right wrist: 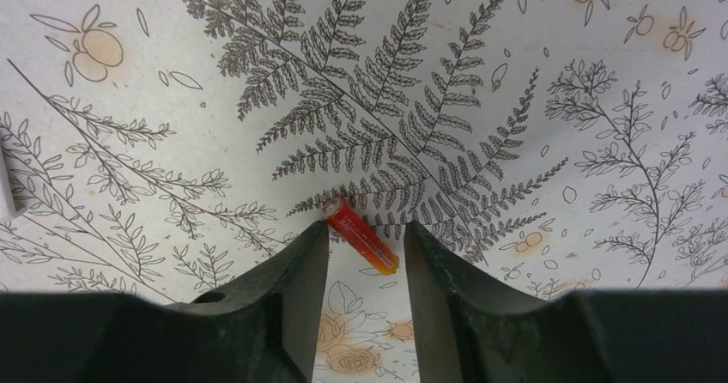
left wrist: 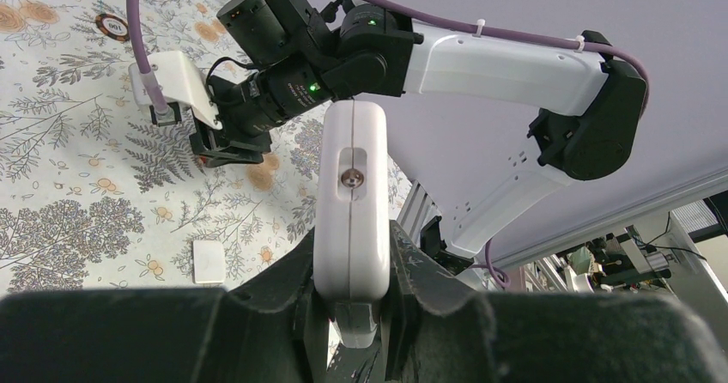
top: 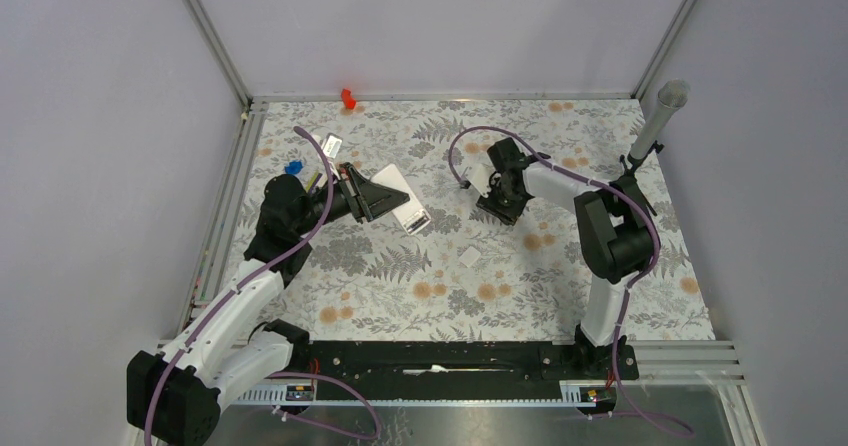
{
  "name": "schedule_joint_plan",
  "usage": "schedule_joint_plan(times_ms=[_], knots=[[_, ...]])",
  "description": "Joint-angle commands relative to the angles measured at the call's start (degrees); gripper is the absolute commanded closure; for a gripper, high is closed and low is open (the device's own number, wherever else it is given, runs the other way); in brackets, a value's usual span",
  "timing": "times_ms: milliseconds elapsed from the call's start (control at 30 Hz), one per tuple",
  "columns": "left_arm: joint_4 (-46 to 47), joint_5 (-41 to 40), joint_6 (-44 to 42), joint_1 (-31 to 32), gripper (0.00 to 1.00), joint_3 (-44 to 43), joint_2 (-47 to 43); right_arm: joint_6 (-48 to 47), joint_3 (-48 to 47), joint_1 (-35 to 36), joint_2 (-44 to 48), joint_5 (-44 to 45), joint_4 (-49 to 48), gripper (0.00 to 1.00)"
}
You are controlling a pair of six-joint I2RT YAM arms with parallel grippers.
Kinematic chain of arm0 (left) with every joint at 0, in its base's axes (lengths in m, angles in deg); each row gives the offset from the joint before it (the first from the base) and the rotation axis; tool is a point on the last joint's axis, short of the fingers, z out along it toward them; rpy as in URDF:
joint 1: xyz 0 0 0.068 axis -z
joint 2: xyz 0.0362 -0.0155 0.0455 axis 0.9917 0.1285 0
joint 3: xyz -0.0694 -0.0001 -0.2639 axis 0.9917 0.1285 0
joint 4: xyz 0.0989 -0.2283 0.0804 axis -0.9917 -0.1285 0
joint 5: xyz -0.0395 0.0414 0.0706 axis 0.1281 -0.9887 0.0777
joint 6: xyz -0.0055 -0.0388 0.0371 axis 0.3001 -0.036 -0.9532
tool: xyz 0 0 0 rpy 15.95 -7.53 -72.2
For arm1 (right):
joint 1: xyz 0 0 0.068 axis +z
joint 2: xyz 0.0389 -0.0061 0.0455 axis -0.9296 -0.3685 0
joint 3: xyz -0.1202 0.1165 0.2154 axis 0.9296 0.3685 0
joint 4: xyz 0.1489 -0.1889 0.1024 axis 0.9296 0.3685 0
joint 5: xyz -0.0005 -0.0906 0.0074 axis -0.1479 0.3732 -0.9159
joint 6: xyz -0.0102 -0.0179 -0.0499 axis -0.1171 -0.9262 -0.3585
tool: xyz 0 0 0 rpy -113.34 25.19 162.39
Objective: Load the batteries into the remote control
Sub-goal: Pick up the battery from the center of the board.
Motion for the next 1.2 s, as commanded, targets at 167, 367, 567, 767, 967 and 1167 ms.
schedule_joint_plan(times_ms=[167, 367, 567, 767, 967, 1167], knots=[[3.1, -1.0, -0.5, 0.0, 1.00, -0.8, -1.6, -0.2, -3.3, -1.0, -1.6, -1.3, 3.4, 0.80], [2.9, -1.3, -0.5, 0.0, 1.00, -0.9, -1.7, 1.8, -4.2, -1.1, -1.9, -1.9, 2.6, 0.91], [2.8, -3.1, -0.4, 0.0, 1.00, -0.7, -2.1, 8.3, -2.1, -1.1, 5.3, -6.8, -4.6, 0.91], [3.7, -9.6, 1.5, 0.1, 1.00, -0.6, -1.4, 27.4, -1.7, -1.0, 13.2, -9.2, -11.3, 0.90], [8.9, -18.2, 8.0, 0.1, 1.00, 2.4, 0.0, 48.3, 1.3, -1.0, 22.1, -7.2, -15.6, 0.90], [16.7, -23.1, 14.6, 0.8, 1.00, 5.7, 2.7, 77.4, 8.7, -0.9, 32.5, -12.7, -25.8, 0.91]])
